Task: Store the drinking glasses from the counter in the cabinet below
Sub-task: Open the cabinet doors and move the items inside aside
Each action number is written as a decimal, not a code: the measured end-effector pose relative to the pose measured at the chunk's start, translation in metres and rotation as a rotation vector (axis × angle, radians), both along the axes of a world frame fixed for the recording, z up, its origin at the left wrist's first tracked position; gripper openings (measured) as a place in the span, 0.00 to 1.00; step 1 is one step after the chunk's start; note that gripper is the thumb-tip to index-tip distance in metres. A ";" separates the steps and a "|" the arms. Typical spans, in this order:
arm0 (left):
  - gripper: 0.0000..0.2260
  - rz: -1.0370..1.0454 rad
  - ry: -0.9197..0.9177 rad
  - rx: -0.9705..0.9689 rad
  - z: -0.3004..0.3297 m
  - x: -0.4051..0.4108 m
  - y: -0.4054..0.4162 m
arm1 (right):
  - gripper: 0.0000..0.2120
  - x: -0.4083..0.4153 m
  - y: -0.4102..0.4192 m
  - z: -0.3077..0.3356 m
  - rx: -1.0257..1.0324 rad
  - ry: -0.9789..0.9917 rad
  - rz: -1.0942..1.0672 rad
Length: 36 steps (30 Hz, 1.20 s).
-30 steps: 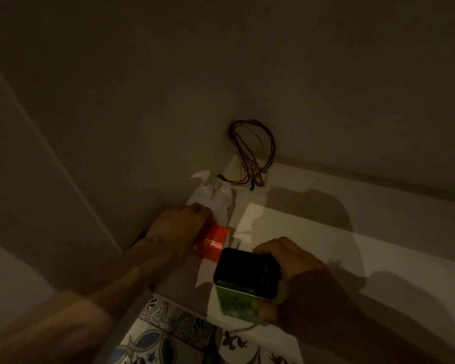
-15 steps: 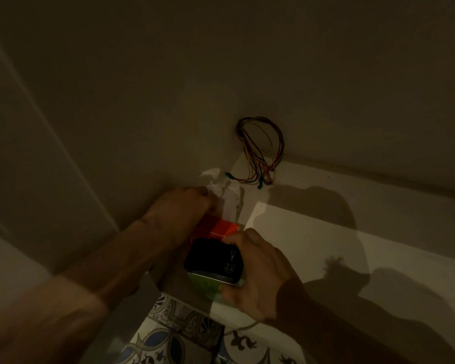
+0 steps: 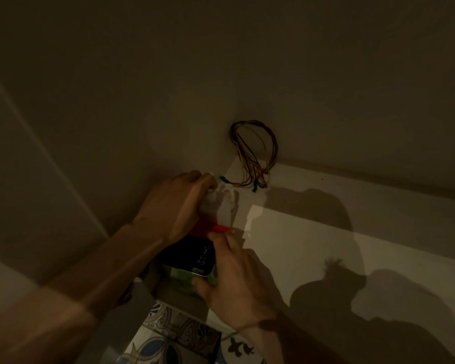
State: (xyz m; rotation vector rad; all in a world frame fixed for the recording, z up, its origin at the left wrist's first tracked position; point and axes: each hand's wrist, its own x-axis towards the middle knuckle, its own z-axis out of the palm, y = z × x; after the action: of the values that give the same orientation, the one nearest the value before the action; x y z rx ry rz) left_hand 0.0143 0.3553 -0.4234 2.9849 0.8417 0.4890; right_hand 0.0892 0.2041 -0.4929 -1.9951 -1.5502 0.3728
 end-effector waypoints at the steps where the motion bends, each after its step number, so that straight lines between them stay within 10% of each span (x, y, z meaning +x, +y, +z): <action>1: 0.19 0.000 -0.007 -0.006 0.001 0.000 0.000 | 0.36 -0.001 0.001 -0.002 0.009 0.022 -0.010; 22: 0.16 -0.212 0.002 -0.091 -0.031 0.040 -0.080 | 0.34 0.140 -0.115 -0.016 -0.272 -0.274 -0.200; 36: 0.37 -0.198 0.540 -0.164 -0.058 0.141 -0.152 | 0.37 0.210 -0.202 -0.009 -0.625 -0.161 -0.619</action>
State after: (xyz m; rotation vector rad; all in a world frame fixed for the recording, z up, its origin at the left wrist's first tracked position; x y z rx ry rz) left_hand 0.1548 0.2032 -0.4813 3.0245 0.5467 -0.3900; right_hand 0.2989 0.0026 -0.5018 -2.9150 -0.8635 0.4824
